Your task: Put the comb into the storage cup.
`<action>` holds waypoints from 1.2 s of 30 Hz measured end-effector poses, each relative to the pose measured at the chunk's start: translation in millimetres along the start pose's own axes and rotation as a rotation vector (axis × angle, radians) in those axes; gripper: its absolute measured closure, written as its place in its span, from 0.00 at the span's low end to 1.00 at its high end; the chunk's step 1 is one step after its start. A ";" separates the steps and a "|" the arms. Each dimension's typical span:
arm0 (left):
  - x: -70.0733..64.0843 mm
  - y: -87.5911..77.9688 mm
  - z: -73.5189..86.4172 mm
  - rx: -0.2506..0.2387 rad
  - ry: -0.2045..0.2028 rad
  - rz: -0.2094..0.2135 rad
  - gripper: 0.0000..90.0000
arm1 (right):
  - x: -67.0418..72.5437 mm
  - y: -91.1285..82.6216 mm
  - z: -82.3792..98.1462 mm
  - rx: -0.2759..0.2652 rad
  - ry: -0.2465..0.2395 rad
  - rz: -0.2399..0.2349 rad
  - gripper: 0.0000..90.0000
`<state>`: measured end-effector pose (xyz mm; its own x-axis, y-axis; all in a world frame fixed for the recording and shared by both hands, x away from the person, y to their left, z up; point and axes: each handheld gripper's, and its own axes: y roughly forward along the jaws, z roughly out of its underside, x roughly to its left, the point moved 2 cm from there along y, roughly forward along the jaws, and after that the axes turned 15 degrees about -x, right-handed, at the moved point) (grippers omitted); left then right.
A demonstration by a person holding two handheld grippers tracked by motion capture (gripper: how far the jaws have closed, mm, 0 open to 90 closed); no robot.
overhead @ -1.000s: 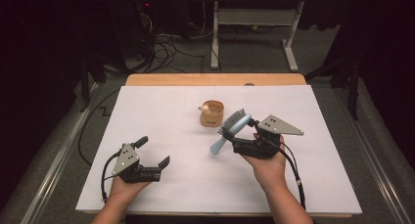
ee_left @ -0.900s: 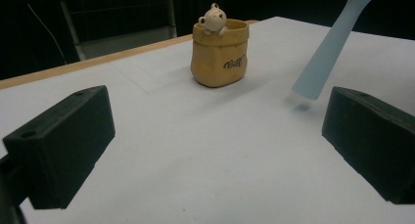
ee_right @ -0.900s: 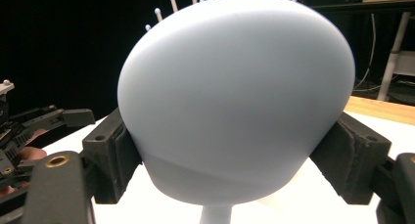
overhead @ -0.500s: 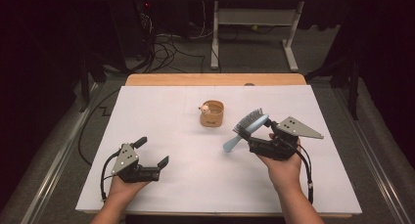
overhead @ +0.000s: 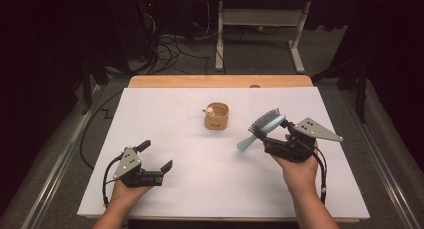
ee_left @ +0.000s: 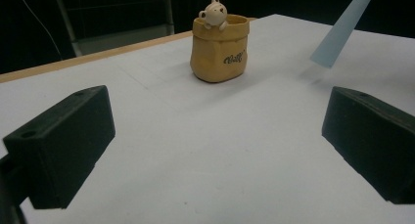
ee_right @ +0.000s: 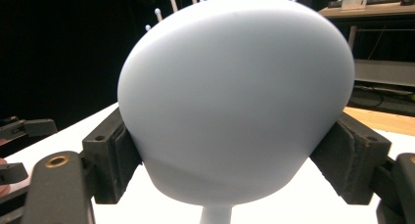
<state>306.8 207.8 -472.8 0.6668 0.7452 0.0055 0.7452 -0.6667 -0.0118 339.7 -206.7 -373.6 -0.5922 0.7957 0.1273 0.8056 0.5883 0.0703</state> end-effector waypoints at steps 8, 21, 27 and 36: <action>-0.2 -0.6 -0.1 -0.002 -0.004 0.005 0.00 | -1.1 6.4 -1.8 -0.008 -0.002 0.005 0.23; 0.4 -2.3 -0.3 -0.015 -0.012 0.010 0.00 | -2.2 20.9 -11.0 -0.028 0.001 0.009 0.23; 1.0 -2.6 0.2 -0.012 -0.012 0.010 0.00 | -1.5 26.8 -15.2 -0.040 -0.001 0.011 0.23; 1.0 -2.9 0.4 -0.009 -0.010 0.012 0.00 | -1.0 37.5 -21.9 -0.051 -0.007 0.015 0.23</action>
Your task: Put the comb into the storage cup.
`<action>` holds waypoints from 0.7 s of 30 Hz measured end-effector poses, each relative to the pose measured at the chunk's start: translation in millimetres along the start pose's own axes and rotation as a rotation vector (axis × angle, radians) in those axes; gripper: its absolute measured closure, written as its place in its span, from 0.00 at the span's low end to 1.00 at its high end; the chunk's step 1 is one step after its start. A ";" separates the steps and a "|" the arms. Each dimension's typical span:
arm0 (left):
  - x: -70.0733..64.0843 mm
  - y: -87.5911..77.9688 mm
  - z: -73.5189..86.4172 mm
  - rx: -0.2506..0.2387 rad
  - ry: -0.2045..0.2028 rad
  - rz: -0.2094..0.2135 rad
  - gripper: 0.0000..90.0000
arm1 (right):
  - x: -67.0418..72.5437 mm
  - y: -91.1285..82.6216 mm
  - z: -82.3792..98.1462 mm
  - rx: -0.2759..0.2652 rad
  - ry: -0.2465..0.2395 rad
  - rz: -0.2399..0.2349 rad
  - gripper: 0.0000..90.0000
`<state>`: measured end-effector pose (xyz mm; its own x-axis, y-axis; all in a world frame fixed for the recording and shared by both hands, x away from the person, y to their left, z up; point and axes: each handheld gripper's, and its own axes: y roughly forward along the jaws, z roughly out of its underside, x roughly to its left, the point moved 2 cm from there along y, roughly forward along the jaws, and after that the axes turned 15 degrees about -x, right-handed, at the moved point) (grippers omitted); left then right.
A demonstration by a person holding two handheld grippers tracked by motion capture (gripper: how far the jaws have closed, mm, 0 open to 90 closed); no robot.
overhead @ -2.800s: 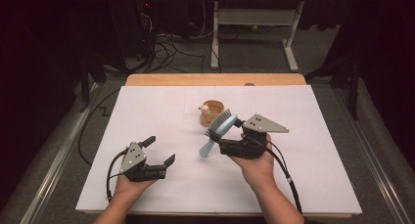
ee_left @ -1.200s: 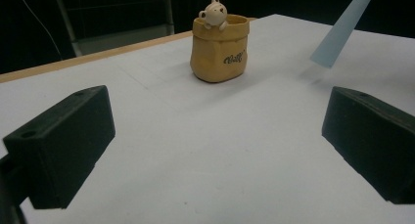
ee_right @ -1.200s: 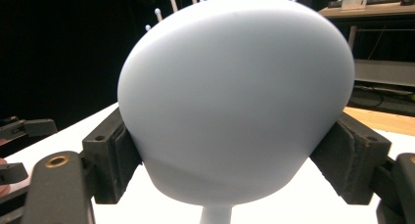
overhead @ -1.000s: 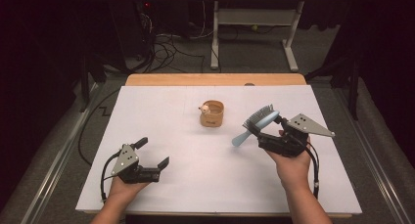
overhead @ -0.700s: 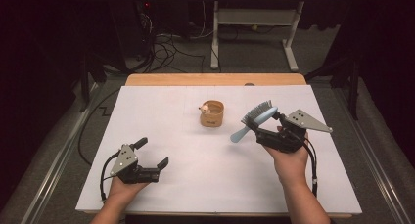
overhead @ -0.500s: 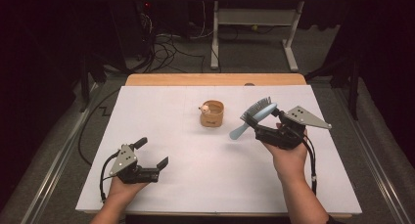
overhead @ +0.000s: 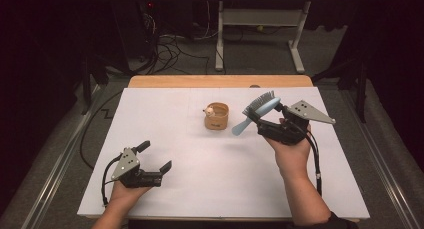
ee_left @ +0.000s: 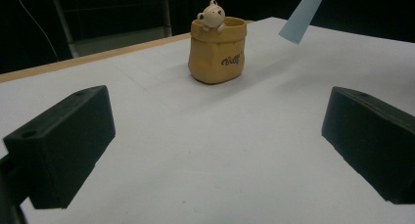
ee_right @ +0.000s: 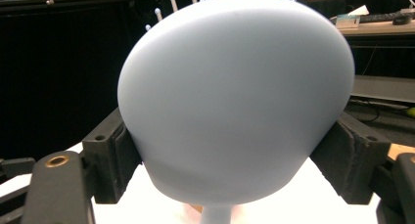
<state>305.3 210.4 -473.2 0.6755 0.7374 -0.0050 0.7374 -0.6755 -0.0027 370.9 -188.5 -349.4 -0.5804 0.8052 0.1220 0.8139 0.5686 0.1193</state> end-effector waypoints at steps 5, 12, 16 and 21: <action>0.2 -0.3 -0.1 0.001 0.001 0.000 0.00 | 0.8 6.8 -2.2 -0.005 -0.003 0.003 0.23; -0.1 -0.9 -0.5 0.000 0.001 0.005 0.00 | 0.7 14.7 -5.5 -0.018 -0.001 0.008 0.23; -0.2 -0.9 -0.4 0.000 0.001 0.008 0.00 | 1.3 18.8 -7.0 -0.024 0.002 0.009 0.23; -0.2 -1.2 -0.5 -0.002 0.000 0.012 0.00 | 3.0 23.6 -9.8 -0.035 0.004 0.006 0.23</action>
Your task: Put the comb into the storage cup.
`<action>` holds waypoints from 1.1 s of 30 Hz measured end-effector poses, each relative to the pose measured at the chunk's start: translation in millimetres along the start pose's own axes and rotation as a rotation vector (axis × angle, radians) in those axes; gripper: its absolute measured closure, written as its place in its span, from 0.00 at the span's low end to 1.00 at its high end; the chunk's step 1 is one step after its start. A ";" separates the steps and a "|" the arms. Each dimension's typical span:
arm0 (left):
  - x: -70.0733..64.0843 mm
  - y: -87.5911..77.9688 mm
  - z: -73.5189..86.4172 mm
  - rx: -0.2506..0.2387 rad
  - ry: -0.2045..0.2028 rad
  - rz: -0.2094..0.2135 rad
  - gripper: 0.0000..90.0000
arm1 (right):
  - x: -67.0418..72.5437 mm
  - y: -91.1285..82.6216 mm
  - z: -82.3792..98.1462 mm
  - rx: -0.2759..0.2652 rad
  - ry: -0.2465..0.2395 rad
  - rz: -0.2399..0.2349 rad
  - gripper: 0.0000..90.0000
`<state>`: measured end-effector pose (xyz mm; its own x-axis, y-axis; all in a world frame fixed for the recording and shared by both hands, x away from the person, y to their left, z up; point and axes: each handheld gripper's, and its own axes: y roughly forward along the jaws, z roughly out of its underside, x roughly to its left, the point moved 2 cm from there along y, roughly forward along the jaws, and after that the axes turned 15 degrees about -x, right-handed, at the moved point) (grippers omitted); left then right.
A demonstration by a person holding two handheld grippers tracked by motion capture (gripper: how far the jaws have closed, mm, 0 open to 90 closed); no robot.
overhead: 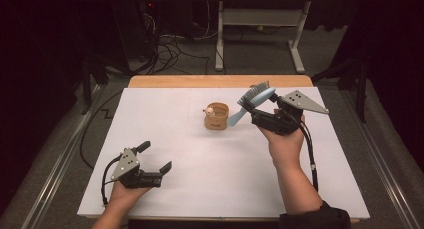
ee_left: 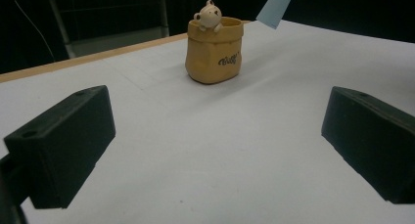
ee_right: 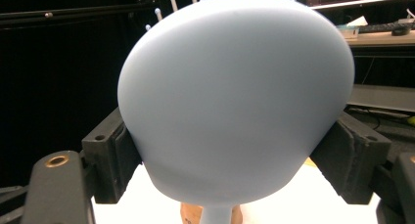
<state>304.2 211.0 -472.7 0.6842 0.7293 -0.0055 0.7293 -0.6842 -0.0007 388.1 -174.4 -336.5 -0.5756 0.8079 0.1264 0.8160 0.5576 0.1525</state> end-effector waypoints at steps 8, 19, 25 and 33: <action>-1.2 0.3 -0.1 -0.002 -0.003 0.011 0.00 | 2.1 9.2 -6.9 -0.019 0.001 -0.001 0.23; -1.2 -0.6 0.3 -0.004 -0.011 0.017 0.00 | 8.0 28.3 -10.1 -0.025 -0.005 -0.006 0.23; -0.4 -1.0 1.1 0.001 -0.010 0.020 0.00 | 10.1 39.5 -8.1 -0.018 -0.006 -0.006 0.23; -0.8 -2.0 1.1 -0.006 -0.015 0.018 0.00 | 11.5 52.5 -4.7 -0.010 -0.003 0.000 0.23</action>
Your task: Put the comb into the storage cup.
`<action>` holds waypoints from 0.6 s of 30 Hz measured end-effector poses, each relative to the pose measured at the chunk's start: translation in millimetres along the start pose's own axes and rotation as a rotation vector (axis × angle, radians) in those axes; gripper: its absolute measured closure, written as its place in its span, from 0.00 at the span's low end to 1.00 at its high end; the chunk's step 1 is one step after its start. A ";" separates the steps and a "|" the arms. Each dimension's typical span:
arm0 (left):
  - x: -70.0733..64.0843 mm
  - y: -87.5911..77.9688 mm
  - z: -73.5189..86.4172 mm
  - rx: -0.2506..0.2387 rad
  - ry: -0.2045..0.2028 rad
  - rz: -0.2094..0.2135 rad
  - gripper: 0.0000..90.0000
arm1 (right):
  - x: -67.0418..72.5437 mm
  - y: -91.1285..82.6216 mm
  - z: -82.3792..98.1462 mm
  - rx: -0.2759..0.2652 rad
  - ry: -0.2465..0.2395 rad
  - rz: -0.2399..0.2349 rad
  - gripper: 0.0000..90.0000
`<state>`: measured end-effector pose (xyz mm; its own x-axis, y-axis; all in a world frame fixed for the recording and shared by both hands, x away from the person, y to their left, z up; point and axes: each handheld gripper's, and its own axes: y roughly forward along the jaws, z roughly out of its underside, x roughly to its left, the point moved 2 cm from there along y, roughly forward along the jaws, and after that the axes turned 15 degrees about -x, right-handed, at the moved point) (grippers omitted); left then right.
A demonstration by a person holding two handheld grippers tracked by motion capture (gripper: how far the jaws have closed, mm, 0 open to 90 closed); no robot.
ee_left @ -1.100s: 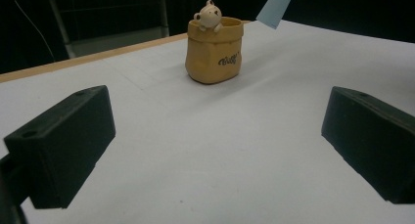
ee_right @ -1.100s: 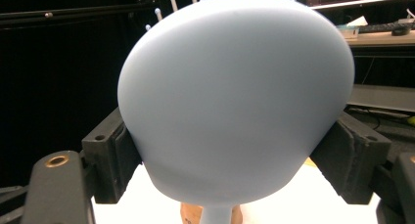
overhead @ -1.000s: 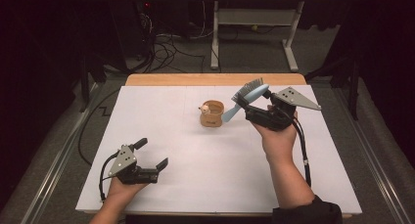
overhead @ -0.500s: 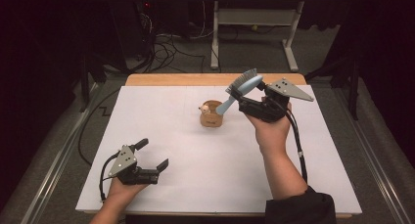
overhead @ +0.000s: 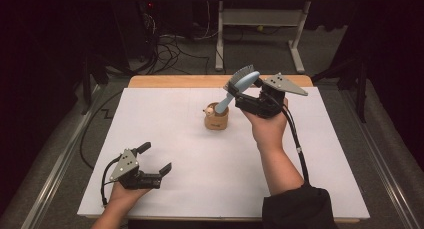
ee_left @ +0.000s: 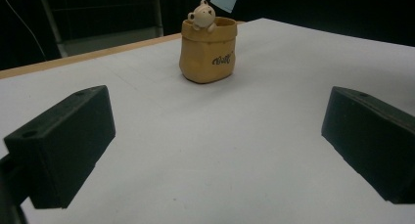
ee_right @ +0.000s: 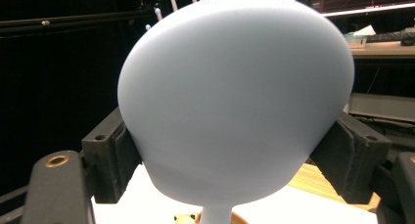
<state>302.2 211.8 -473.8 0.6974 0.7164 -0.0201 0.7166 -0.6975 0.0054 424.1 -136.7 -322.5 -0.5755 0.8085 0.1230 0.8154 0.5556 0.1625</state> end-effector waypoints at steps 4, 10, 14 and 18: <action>-0.2 0.1 0.2 0.003 0.002 0.003 0.00 | -1.4 5.9 4.2 0.010 -0.005 0.012 0.23; 0.0 -0.3 0.5 0.001 -0.003 0.002 0.00 | -6.2 12.6 12.5 0.033 -0.004 0.032 0.23; 0.8 -0.5 0.7 0.001 -0.006 0.001 0.00 | -8.2 16.9 19.3 0.052 -0.004 0.033 0.23; 0.9 -0.5 0.6 0.001 -0.005 0.002 0.00 | -7.0 20.7 26.0 0.065 -0.014 0.036 0.23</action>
<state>302.4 212.8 -474.4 0.6987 0.7150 -0.0251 0.7153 -0.6988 0.0041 446.6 -125.9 -345.4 -0.5454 0.8305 0.1133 0.8380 0.5375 0.0942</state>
